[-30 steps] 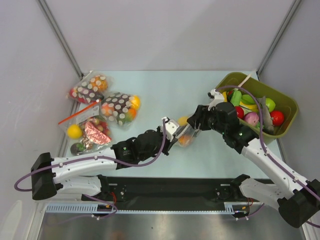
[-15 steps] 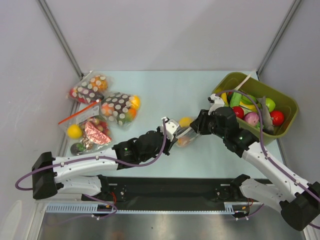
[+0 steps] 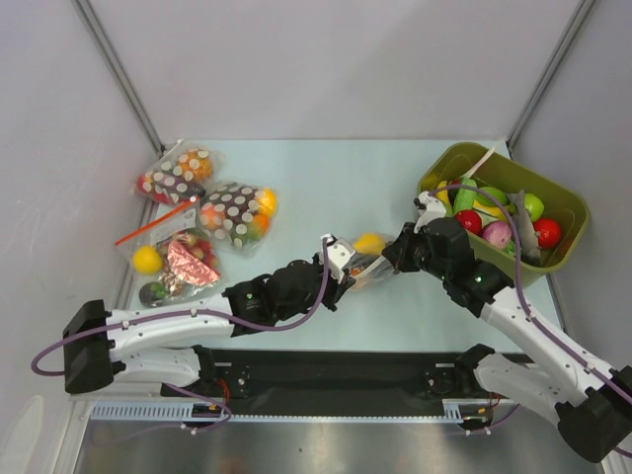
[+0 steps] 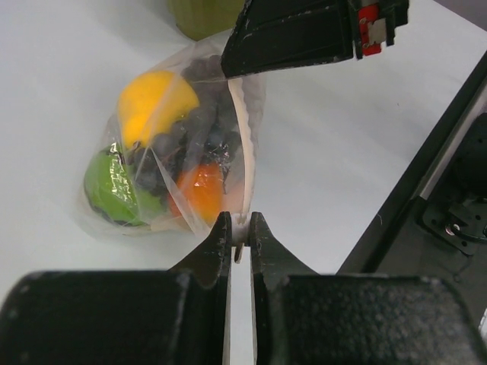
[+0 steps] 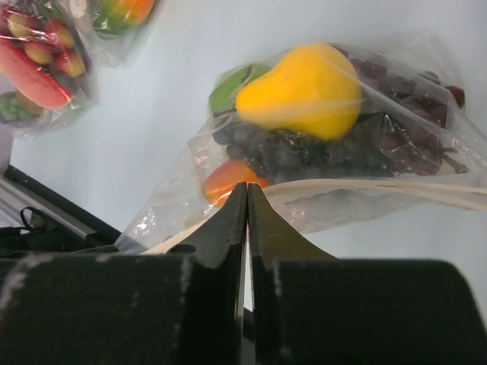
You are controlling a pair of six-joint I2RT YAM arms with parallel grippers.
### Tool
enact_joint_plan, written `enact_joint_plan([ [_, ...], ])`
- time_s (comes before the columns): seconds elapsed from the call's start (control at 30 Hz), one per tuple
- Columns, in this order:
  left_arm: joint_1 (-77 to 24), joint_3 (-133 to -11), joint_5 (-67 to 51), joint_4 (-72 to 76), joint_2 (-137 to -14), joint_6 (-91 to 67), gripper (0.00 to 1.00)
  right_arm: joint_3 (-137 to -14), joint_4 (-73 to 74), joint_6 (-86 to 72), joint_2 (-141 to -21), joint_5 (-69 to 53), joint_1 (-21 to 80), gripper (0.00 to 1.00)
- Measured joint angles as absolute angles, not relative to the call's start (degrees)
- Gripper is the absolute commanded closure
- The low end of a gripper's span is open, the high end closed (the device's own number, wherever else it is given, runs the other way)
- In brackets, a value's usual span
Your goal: Open the zip-top bag and remove the fake food
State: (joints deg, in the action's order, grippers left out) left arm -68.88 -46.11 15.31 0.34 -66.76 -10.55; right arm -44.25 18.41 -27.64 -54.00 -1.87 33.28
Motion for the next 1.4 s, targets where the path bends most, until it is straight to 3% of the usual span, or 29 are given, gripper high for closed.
enact_joint_plan([
  [0.03,-68.88,-45.95,14.85,0.62,-66.76,-10.57,1.00,-44.10,18.68,-27.88,-53.10,-1.85,33.28,0.88],
  [0.07,-68.90,-45.69,14.52,1.06,-66.76,-10.61,1.00,-44.01,19.03,-28.10,-52.18,-1.80,33.30,0.75],
  [0.17,-69.12,-43.97,13.19,2.66,-66.76,-11.11,1.00,-43.88,20.75,-29.78,-47.29,-1.39,33.61,0.57],
  [0.27,-70.08,-42.59,12.95,3.44,-67.75,-11.62,1.00,-42.46,22.06,-31.48,-41.93,-0.60,34.37,0.47],
  [0.6,-77.58,-42.54,20.69,5.72,-74.91,-9.13,1.00,-33.52,30.11,-41.50,-35.20,2.57,35.22,0.47],
  [1.0,-81.60,-44.10,31.62,7.20,-80.86,-6.00,1.00,-32.97,39.00,-49.54,-33.26,5.54,39.77,0.46],
  [1.4,-82.50,-40.40,29.43,13.19,-78.19,-5.48,1.00,-28.49,38.46,-52.16,-32.56,9.72,40.49,0.44],
])
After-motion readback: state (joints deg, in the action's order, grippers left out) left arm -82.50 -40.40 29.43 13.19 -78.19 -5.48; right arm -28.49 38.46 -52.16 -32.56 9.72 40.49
